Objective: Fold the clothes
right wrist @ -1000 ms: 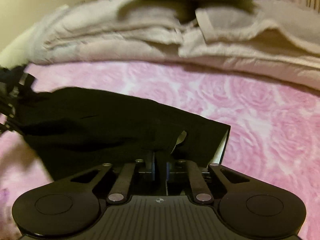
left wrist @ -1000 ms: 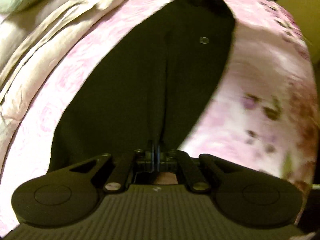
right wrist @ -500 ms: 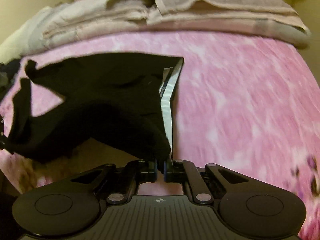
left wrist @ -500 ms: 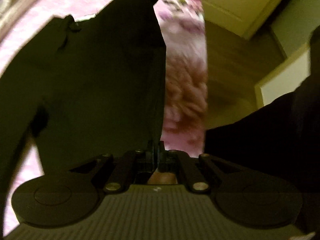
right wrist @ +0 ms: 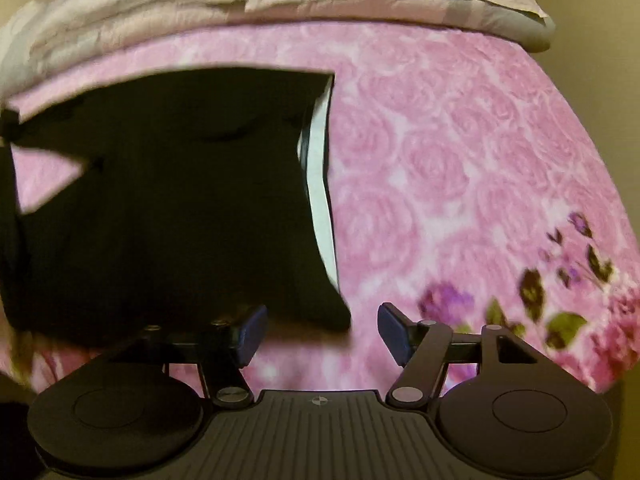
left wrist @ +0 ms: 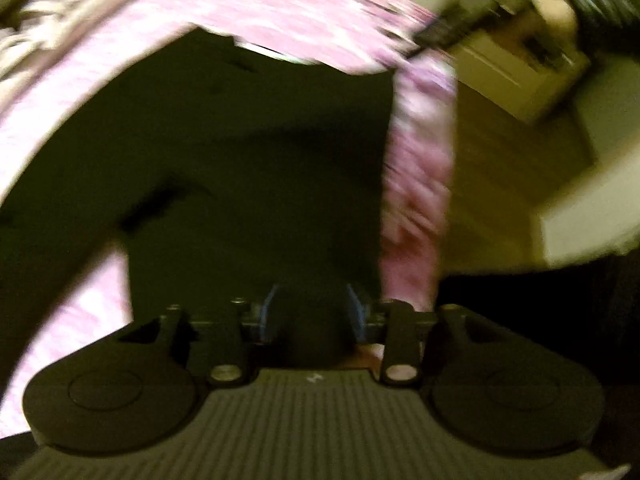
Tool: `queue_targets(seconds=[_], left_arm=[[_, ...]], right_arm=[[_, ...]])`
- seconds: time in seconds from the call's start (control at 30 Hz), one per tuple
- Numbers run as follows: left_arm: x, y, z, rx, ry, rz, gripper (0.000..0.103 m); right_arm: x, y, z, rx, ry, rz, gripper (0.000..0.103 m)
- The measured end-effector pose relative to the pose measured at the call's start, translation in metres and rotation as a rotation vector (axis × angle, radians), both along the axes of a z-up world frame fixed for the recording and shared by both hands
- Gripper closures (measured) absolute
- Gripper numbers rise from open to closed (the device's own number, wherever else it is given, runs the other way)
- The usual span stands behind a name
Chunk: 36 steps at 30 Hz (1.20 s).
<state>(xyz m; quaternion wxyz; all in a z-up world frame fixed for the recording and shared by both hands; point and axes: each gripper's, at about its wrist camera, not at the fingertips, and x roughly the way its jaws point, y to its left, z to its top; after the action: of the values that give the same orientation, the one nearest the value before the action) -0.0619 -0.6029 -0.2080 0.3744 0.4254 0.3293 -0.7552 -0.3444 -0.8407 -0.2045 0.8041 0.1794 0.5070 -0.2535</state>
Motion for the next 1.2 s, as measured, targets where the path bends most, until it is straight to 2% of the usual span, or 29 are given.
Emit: queue_targets(seconds=[0.1,0.23,0.3,0.37,0.4,0.47,0.53,0.63,0.67,0.7,0.73,0.77,0.8,0.83,0.87,0.93,1.07,1.13,1.2], left_arm=[[0.014,-0.067,-0.008,-0.061,-0.046,0.074,0.059],[0.024,-0.161,-0.025,-0.137,-0.106,0.140,0.058],[0.025,-0.213,-0.038,-0.152,-0.123,0.131,0.056],[0.021,-0.262,-0.052,-0.170,-0.149,0.097,0.050],[0.016,-0.284,-0.059,-0.181,-0.166,0.067,0.046],[0.008,-0.324,-0.074,-0.194,-0.197,0.010,0.045],[0.001,-0.359,-0.088,-0.186,-0.210,-0.035,0.044],[-0.005,-0.388,-0.111,-0.109,-0.196,-0.074,0.044],[-0.005,-0.394,-0.117,-0.075,-0.165,-0.077,0.045],[-0.004,-0.401,-0.123,-0.040,-0.134,-0.079,0.051],[-0.003,-0.404,-0.123,-0.024,-0.107,-0.082,0.065],[-0.005,-0.405,-0.120,-0.006,-0.096,-0.102,0.074],[-0.008,-0.405,-0.113,-0.019,-0.095,-0.113,0.086],[-0.012,-0.405,-0.106,-0.031,-0.094,-0.124,0.093],[-0.015,-0.405,-0.098,-0.043,-0.094,-0.135,0.095],[-0.022,-0.406,-0.084,-0.068,-0.092,-0.157,0.096],[-0.045,-0.439,-0.062,-0.166,-0.048,-0.133,0.095],[-0.059,-0.453,-0.068,-0.183,-0.058,-0.101,0.090],[-0.063,-0.452,-0.072,-0.185,-0.072,-0.071,0.087]], right_arm=[[0.020,-0.048,-0.010,0.056,-0.090,0.003,0.038],[0.067,-0.123,-0.044,0.140,-0.201,-0.006,0.038],[0.090,-0.153,-0.064,0.195,-0.253,-0.035,0.038],[0.111,-0.170,-0.083,0.227,-0.259,-0.017,0.038],[0.120,-0.173,-0.091,0.234,-0.256,0.012,0.038],[0.131,-0.173,-0.105,0.237,-0.231,0.069,0.038],[0.129,-0.170,-0.119,0.255,-0.222,0.066,0.039],[0.119,-0.172,-0.125,0.306,-0.245,0.009,0.041],[0.115,-0.173,-0.126,0.324,-0.255,-0.011,0.059],[0.111,-0.174,-0.127,0.342,-0.264,-0.032,0.066],[0.107,-0.175,-0.128,0.360,-0.273,-0.053,0.079],[0.105,-0.178,-0.128,0.373,-0.280,-0.069,0.099],[0.103,-0.183,-0.126,0.384,-0.289,-0.076,0.101],[0.100,-0.188,-0.122,0.382,-0.293,-0.082,0.101],[0.097,-0.194,-0.116,0.364,-0.294,-0.084,0.102],[0.087,-0.207,-0.100,0.328,-0.310,-0.081,0.102],[0.063,-0.242,-0.072,0.222,-0.336,-0.138,0.102],[0.056,-0.253,-0.070,0.180,-0.324,-0.159,0.101],[0.050,-0.258,-0.073,0.179,-0.309,-0.184,0.101]])
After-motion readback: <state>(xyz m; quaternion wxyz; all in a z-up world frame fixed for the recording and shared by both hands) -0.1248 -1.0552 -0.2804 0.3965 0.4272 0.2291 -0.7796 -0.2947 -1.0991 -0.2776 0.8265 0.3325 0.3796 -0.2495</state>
